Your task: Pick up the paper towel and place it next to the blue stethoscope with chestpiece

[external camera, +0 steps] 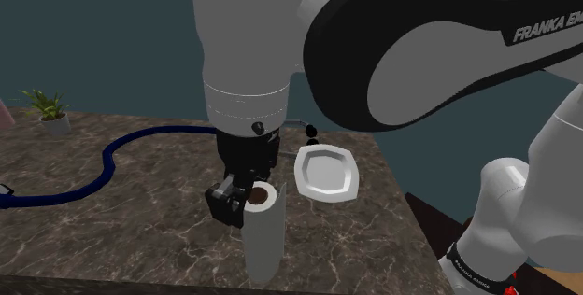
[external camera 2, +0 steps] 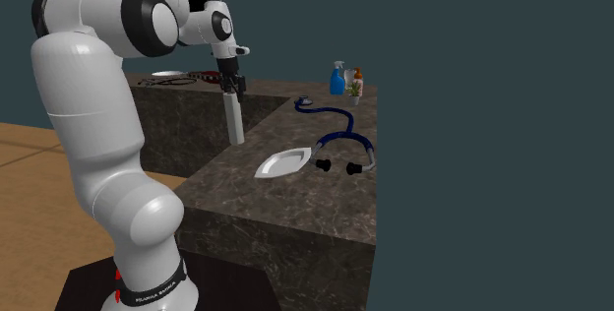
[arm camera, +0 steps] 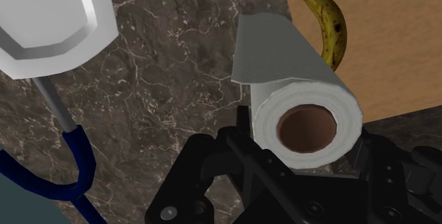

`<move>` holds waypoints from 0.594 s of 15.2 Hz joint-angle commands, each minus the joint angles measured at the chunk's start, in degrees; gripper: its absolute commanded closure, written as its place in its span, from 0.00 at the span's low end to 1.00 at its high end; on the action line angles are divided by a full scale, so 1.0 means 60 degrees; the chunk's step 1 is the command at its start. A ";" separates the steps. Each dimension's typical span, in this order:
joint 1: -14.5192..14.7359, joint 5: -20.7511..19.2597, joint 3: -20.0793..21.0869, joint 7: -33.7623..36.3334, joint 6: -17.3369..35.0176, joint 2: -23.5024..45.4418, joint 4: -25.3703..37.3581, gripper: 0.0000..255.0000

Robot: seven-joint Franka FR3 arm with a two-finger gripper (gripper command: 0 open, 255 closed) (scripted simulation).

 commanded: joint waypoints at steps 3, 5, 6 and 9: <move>0.0000 0.0000 0.0000 0.0000 0.0002 -0.0001 -0.0001 0.00; 0.0000 0.0000 0.0000 0.0000 0.0002 -0.0001 -0.0001 0.00; 0.0000 0.0000 0.0000 0.0000 0.0002 -0.0001 -0.0001 0.00; 0.0026 0.0001 0.0025 -0.0003 -0.0644 0.0019 0.0660 0.00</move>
